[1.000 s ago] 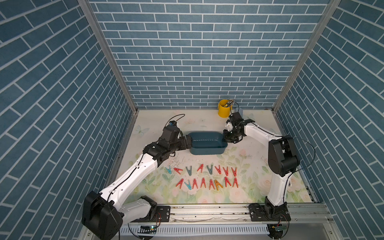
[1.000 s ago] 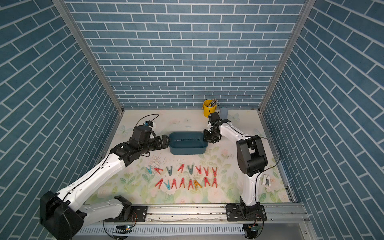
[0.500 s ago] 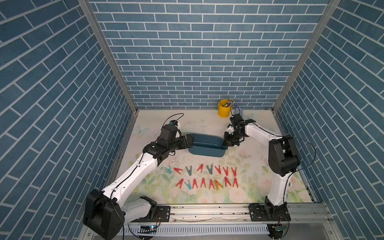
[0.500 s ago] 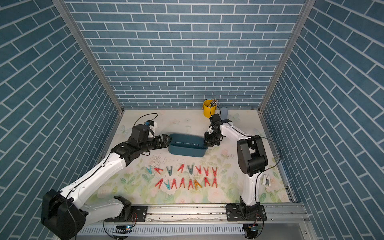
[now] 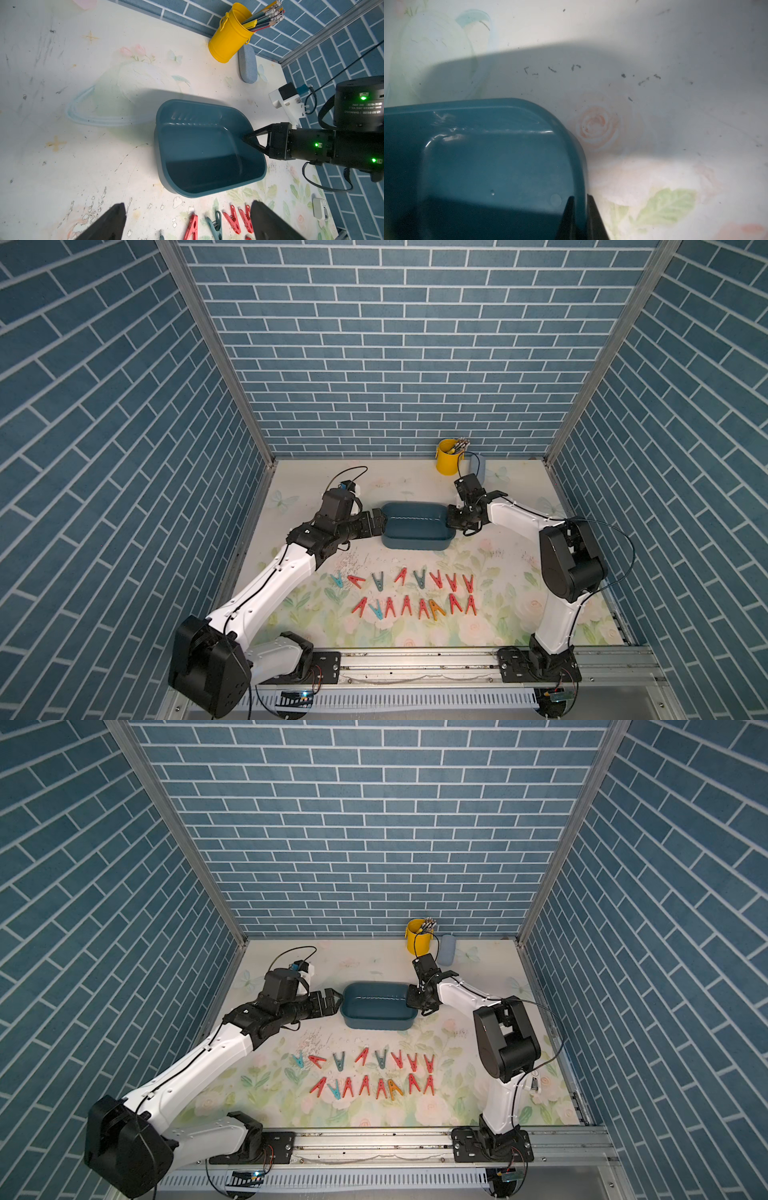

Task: Take the clothespins out of the storage box
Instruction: Adjust the storage box at the center of the board, then reset both arms

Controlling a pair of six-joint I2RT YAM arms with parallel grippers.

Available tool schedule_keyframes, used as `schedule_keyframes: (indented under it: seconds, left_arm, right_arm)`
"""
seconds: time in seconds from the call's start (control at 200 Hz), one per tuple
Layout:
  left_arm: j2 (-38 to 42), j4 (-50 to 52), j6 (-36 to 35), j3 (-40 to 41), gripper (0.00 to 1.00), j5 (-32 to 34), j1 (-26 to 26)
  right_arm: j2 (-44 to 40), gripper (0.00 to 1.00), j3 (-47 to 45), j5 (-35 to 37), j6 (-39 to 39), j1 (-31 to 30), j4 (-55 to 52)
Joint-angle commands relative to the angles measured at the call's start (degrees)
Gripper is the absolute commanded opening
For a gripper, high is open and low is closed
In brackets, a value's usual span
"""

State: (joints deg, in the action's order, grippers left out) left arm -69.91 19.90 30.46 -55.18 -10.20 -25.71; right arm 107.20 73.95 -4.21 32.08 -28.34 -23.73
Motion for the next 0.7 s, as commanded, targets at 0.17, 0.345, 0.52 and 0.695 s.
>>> schedule_keyframes:
  seconds: [0.17, 0.345, 0.52, 0.695]
  left_arm:
    - [-1.33, 2.34, -0.49, -4.19, 1.0, 0.26, 0.51]
    - [-1.79, 3.91, -0.4, -6.06, 1.0, 3.85, 0.79]
    - [-2.18, 5.41, 1.05, -7.68, 1.0, 11.68, 3.57]
    - [-0.85, 0.54, 0.62, -3.71, 1.0, 18.39, 8.04]
  right_arm:
    - [-3.31, 0.23, -4.12, 6.39, -2.19, -1.54, 8.68]
    - [-7.79, 0.42, -5.44, 6.4, -3.25, -1.55, 10.57]
    - [-16.23, 0.86, -9.13, 10.08, -4.88, -1.47, 14.19]
    - [-24.19, 1.0, -15.73, 18.19, -6.66, -0.79, 19.51]
